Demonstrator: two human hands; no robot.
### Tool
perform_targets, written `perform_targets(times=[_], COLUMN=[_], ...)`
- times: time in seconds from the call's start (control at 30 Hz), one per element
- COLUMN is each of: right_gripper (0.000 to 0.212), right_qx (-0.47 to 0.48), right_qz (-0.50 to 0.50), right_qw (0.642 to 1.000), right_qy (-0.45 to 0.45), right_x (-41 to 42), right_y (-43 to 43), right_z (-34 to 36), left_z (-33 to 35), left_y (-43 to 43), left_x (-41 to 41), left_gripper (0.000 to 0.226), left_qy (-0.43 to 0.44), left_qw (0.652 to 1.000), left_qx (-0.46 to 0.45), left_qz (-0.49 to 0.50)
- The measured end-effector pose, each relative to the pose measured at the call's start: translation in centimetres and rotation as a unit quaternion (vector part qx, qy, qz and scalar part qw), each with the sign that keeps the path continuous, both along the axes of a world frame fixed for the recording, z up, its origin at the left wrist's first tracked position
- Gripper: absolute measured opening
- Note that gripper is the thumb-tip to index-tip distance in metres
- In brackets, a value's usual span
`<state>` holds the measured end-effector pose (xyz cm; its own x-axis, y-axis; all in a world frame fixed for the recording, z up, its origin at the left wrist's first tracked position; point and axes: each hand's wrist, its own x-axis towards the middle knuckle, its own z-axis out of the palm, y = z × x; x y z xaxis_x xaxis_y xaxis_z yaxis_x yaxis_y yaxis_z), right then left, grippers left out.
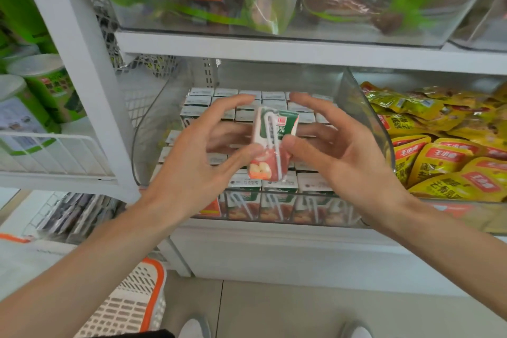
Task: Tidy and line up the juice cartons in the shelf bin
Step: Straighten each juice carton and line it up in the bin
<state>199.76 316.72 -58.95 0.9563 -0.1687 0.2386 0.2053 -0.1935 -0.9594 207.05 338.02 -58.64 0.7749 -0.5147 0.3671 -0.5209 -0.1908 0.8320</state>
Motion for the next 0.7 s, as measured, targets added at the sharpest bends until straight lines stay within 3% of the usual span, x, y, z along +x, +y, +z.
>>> perform_targets(times=[0.17,0.33,0.63,0.7], right_gripper=[0.034,0.024,0.034,0.027], right_qx=[0.244,0.242,0.226,0.221], right_qz=[0.025,0.023,0.034,0.048], right_qw=[0.955,0.939,0.938,0.937], right_qy=[0.169,0.244,0.262,0.265], right_x=[0.7,0.8,1.1,1.3], right_y=[0.4,0.1,-0.1,-0.2], right_z=[0.8,1.5,1.1,1.0], left_z=[-0.3,-0.5,-0.2,-0.1], left_y=[0.4,0.2,0.3,0.4], left_x=[0.0,0.0,-0.3,-0.4], left_gripper=[0.036,0.042,0.042,0.044], left_qy=[-0.004,0.016,0.071,0.095], left_qw=[1.000,0.998,0.995,0.993], left_qx=[0.006,0.024,-0.004,-0.020], left_qz=[-0.029,-0.059,-0.064,-0.065])
